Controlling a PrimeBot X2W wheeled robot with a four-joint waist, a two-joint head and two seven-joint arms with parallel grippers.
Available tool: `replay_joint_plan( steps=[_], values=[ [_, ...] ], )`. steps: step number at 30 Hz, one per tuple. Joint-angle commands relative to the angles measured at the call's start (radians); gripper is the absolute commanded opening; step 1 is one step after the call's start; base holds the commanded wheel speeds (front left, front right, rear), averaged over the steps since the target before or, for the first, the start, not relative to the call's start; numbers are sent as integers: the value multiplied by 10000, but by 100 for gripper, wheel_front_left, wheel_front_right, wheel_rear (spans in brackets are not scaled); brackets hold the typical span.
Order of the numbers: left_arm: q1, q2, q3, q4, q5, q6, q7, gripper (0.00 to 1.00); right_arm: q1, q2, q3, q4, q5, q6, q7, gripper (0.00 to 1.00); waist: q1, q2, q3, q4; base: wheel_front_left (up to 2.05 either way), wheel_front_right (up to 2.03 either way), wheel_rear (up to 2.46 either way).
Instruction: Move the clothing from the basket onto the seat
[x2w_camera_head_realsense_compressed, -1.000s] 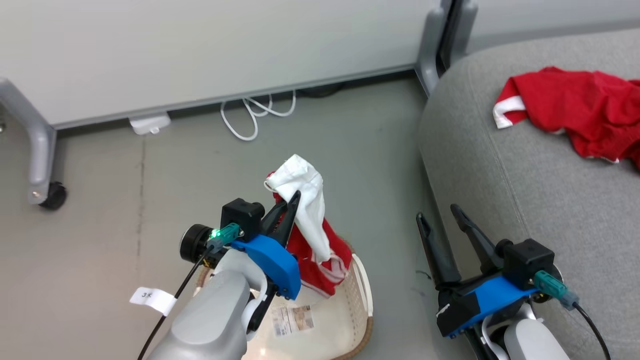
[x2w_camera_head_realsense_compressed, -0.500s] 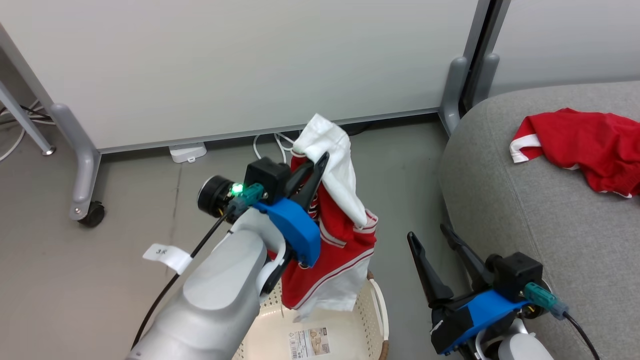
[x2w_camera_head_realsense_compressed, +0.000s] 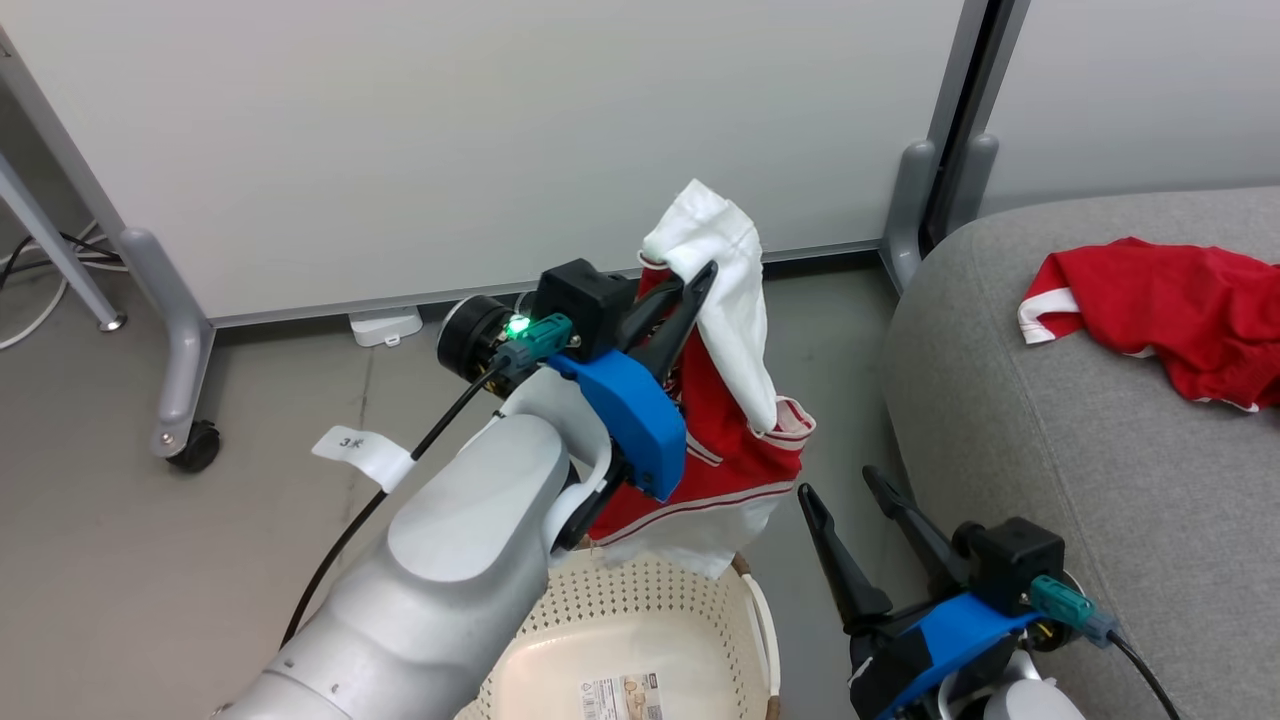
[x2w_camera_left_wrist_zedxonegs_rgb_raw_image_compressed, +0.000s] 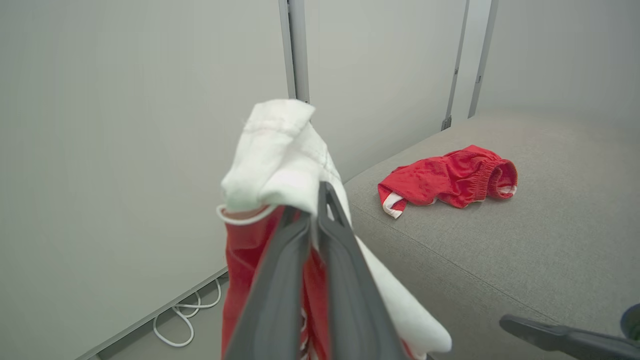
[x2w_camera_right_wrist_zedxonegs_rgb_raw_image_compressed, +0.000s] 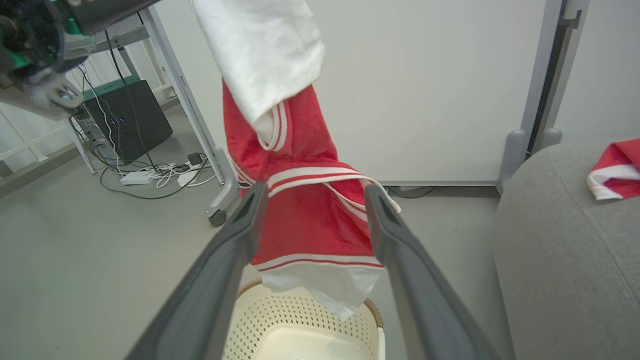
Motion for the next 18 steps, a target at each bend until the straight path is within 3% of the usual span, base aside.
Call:
replay_joint_plan(
  steps=[1, 12, 18],
  values=[
    [-162, -6, -90, -68, -110, 31, 33, 0, 33, -18, 39, 30, 32, 5, 9, 100, 1, -1, -25, -15, 0, 0, 0],
    [-192, -5, -718, -216, -679, 280, -5, 0, -378, -18, 561, 254, 335, 5, 105, 100, 1, -1, -37, 8, 0, 0, 0],
    [-212, -5, -1119, -342, -1008, 368, -40, 0, -1165, -19, 1168, 1013, 1008, 5, 299, 100, 1, -1, -7, 85, 0, 0, 0]
  ],
)
